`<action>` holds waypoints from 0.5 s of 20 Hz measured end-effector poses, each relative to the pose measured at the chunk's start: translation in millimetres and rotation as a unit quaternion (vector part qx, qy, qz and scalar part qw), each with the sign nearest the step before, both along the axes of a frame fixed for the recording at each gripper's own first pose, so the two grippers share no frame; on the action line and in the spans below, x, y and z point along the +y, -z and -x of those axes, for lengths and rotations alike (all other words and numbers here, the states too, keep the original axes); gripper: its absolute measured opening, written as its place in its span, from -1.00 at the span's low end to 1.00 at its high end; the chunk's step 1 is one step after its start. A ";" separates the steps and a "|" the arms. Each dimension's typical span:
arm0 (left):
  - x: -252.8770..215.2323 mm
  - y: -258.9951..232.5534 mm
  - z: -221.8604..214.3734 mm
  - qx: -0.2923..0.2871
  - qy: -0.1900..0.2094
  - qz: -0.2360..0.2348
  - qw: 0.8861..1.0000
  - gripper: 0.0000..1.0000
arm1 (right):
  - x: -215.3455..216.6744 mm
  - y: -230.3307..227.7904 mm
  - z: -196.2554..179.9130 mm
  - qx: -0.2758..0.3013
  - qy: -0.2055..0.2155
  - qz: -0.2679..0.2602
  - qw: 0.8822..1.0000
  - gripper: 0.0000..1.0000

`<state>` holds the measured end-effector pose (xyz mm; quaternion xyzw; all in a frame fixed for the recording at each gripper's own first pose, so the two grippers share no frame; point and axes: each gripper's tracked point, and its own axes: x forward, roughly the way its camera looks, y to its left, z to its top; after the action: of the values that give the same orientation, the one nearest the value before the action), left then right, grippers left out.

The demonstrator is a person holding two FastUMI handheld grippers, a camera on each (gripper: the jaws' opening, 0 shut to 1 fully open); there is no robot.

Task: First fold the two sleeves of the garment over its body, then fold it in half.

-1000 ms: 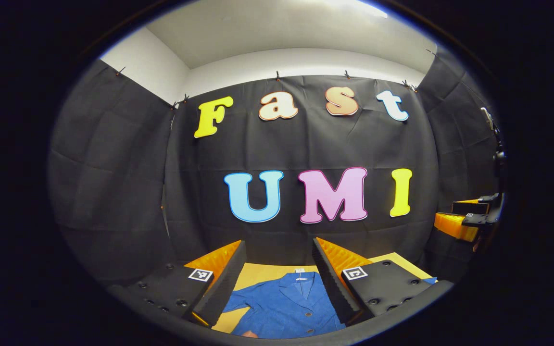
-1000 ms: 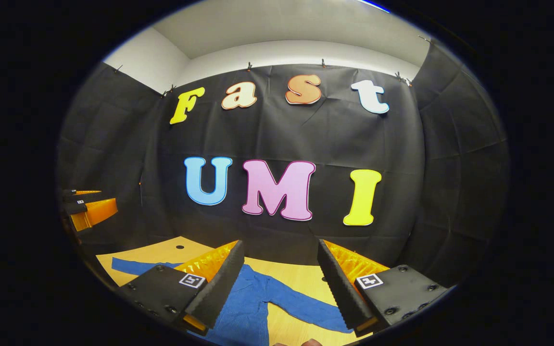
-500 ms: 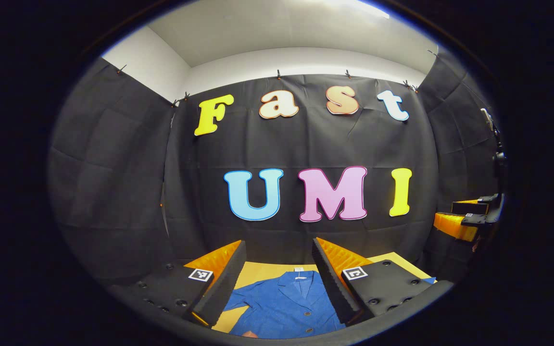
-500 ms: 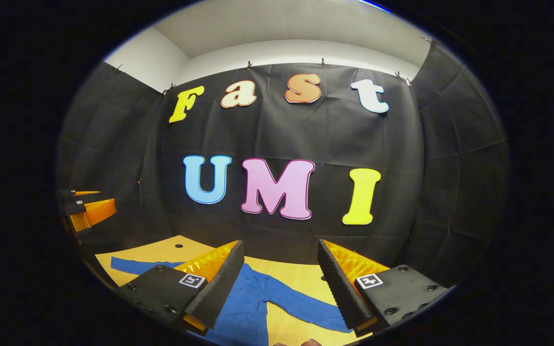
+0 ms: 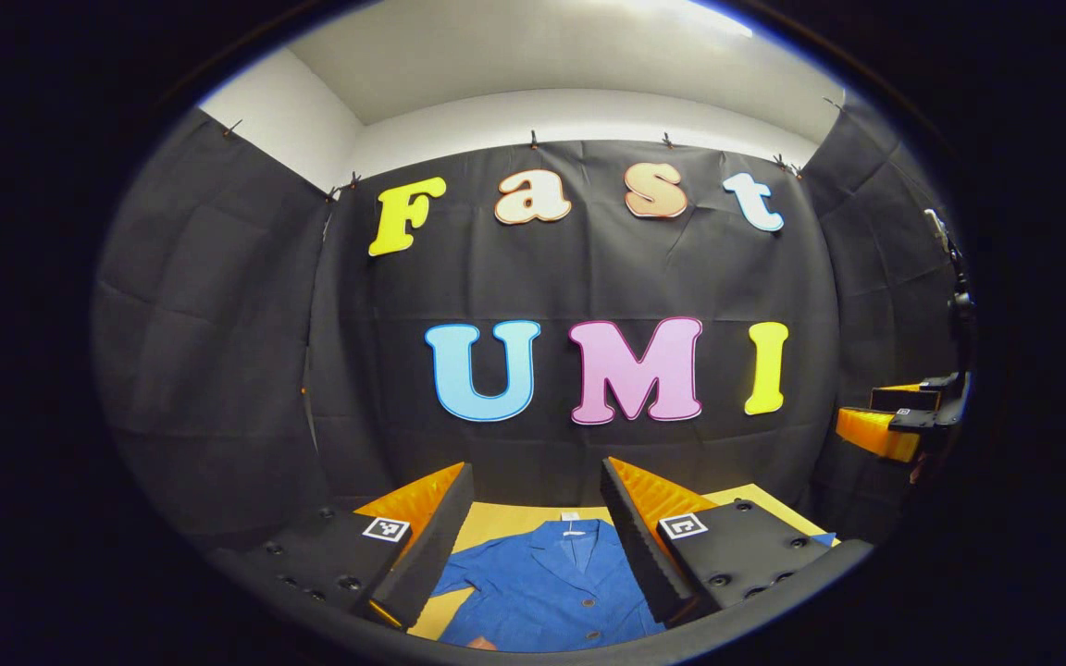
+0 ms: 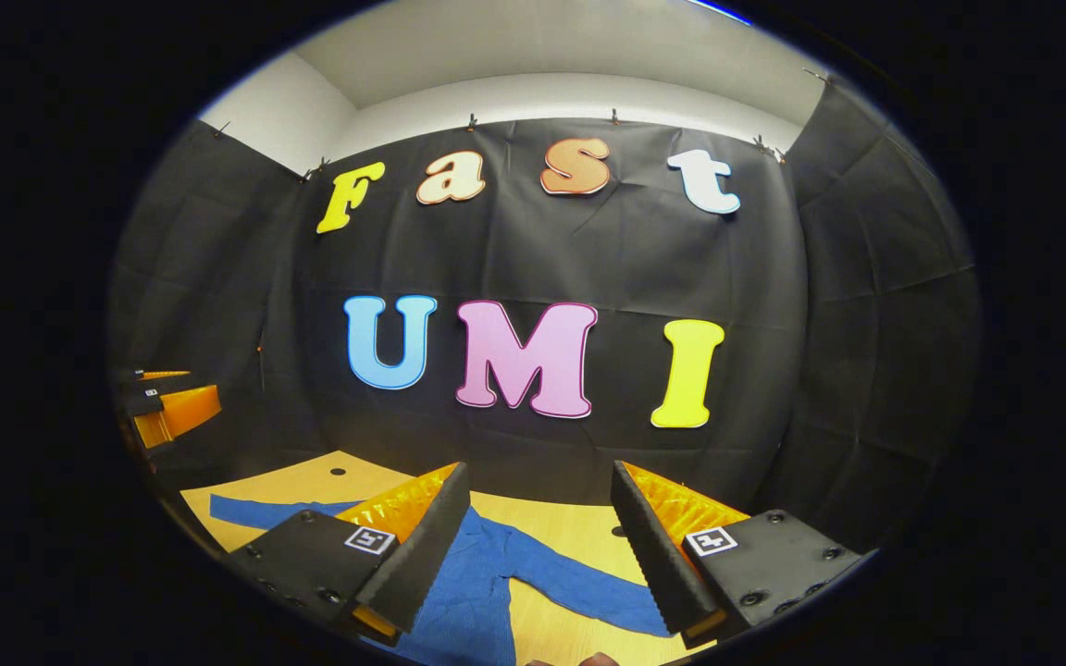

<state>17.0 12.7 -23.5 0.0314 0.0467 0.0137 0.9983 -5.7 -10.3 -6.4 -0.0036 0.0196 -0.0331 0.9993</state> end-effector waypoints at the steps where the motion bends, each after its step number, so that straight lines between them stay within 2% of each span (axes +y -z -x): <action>1: -0.5 2.0 -2.6 0.001 0.004 0.001 1.000 0.59 | -2.5 0.9 0.9 -0.001 0.006 0.003 1.000 0.95; 2: -0.4 1.9 -4.8 0.001 0.008 0.002 1.000 0.60 | -5.2 2.7 1.6 0.000 0.012 0.006 1.000 0.84; 10: 6.6 10.6 -28.0 0.006 0.056 0.009 0.998 0.60 | -22.5 6.0 5.7 0.004 0.073 0.015 0.997 0.84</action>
<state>45.1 19.3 -34.0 0.0248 0.0506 -0.0433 0.9975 -11.4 -32.8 -12.4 -0.0170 0.0234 -0.1064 0.9939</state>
